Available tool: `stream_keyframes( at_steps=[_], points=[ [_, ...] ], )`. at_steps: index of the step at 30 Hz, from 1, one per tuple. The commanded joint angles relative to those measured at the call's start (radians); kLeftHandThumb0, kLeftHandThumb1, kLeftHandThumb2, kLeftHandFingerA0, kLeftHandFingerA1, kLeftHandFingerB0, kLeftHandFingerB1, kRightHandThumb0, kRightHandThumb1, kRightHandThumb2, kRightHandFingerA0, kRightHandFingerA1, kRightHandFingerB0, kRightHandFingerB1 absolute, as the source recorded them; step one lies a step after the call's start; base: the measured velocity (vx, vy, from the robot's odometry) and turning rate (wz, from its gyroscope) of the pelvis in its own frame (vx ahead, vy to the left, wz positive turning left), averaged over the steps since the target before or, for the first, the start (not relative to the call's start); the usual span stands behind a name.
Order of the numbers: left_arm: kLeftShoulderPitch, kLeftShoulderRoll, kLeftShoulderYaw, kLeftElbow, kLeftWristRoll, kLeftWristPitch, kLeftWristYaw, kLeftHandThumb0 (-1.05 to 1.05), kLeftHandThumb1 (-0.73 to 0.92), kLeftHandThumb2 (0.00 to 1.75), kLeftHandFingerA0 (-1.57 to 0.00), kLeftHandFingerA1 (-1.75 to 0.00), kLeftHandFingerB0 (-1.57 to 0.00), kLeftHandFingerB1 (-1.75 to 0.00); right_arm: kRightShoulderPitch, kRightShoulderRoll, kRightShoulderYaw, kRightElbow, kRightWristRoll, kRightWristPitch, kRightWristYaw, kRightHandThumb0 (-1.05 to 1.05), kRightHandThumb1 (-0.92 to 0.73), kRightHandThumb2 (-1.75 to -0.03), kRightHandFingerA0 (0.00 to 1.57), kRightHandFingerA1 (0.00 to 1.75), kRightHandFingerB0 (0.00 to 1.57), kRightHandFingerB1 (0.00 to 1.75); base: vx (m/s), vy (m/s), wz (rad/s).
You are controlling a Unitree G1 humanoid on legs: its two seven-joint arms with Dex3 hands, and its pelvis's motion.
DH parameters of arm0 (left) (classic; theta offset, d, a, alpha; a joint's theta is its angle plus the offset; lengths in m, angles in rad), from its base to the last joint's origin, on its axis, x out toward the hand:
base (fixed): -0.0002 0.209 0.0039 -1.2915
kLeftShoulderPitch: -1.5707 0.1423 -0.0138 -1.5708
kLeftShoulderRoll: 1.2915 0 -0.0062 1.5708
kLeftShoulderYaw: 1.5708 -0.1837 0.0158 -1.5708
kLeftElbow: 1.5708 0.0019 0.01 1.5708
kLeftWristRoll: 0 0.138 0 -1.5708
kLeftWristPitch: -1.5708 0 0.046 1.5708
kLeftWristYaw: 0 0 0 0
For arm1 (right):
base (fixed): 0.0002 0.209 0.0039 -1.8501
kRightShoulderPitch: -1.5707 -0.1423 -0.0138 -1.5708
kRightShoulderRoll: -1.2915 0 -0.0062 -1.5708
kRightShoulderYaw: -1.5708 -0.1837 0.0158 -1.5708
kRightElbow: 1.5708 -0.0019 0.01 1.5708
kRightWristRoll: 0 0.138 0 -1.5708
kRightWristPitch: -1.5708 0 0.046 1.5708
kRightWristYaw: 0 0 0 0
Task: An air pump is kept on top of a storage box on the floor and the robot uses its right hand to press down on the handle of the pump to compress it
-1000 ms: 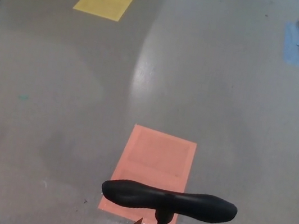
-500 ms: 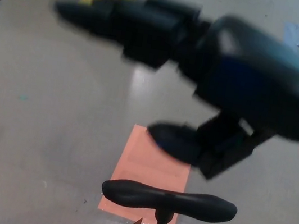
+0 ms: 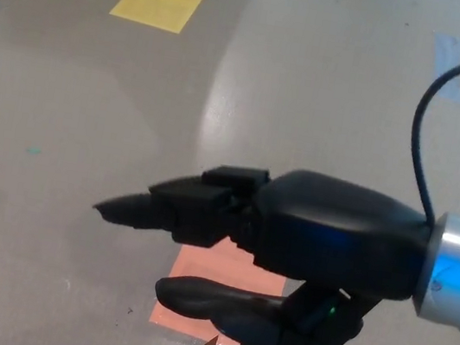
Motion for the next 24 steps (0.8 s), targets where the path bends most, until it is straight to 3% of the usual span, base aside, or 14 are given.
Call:
stream_keyframes(
  at_steps=[1, 4, 5, 14, 15, 16, 17, 18, 24],
  points=[
    [0.006, 0.020, 0.014, 0.013, -0.009, -0.039, -0.044, -0.79, 0.80, 1.09, -0.04, -0.30, -0.07, -0.22, 0.071, 0.009, 0.019, 0.043, -0.042, 0.003, 0.030, -0.86, -0.80, -0.99, 0.00, 0.10, 0.00, 0.12, 0.00, 0.000, 0.00],
    [0.007, 0.021, 0.018, 0.020, -0.009, -0.040, -0.051, -0.80, 0.80, 1.08, -0.06, -0.30, -0.07, -0.22, 0.090, 0.014, 0.026, 0.050, -0.061, -0.005, 0.032, -0.84, -0.78, -0.97, 0.00, 0.12, 0.00, 0.13, 0.00, 0.000, 0.00],
    [0.006, 0.022, 0.018, 0.023, -0.008, -0.040, -0.051, -0.78, 0.80, 1.08, -0.04, -0.30, -0.08, -0.23, 0.100, 0.017, 0.031, 0.060, -0.068, -0.011, 0.030, -0.80, -0.83, -1.19, 0.00, 0.22, 0.00, 0.20, 0.00, 0.000, 0.00],
    [0.007, 0.017, 0.023, 0.037, -0.001, -0.050, -0.049, -0.79, 0.81, 1.10, -0.03, -0.28, -0.09, -0.24, 0.167, 0.085, 0.061, 0.194, -0.124, -0.055, 0.014, -0.81, -0.82, -1.18, 0.00, 0.21, 0.00, 0.18, 0.00, 0.000, 0.00],
    [0.008, 0.016, 0.023, 0.035, -0.001, -0.050, -0.048, -0.78, 0.80, 1.09, -0.04, -0.30, -0.09, -0.25, 0.172, 0.094, 0.068, 0.211, -0.133, -0.060, 0.013, -0.85, -0.77, -0.97, 0.00, 0.13, 0.00, 0.10, 0.00, 0.000, 0.00],
    [0.008, 0.016, 0.023, 0.035, 0.000, -0.051, -0.046, -0.78, 0.80, 1.09, -0.04, -0.30, -0.09, -0.25, 0.174, 0.098, 0.070, 0.217, -0.137, -0.063, 0.013, -0.85, -0.77, -0.97, 0.00, 0.13, 0.00, 0.10, 0.00, 0.000, 0.00],
    [0.009, 0.016, 0.023, 0.034, 0.001, -0.052, -0.045, -0.76, 0.79, 1.09, -0.05, -0.32, -0.07, -0.26, 0.179, 0.110, 0.080, 0.240, -0.151, -0.070, 0.010, -0.86, -0.78, -0.98, 0.00, 0.13, 0.00, 0.10, 0.00, 0.000, 0.00],
    [0.008, 0.017, 0.025, 0.033, -0.002, -0.051, -0.050, -0.77, 0.79, 1.09, -0.06, -0.32, -0.06, -0.25, 0.183, 0.125, 0.095, 0.275, -0.168, -0.081, 0.004, -0.81, -0.83, -1.20, 0.00, 0.21, 0.00, 0.18, 0.00, 0.000, 0.00],
    [0.003, 0.019, 0.033, 0.037, -0.006, -0.057, -0.060, -0.77, 0.79, 1.08, -0.07, -0.36, -0.07, -0.27, 0.193, 0.194, 0.132, 0.427, -0.225, -0.105, -0.017, -0.83, -0.83, -1.19, 0.00, 0.21, 0.00, 0.17, 0.00, 0.000, 0.00]
  ],
)
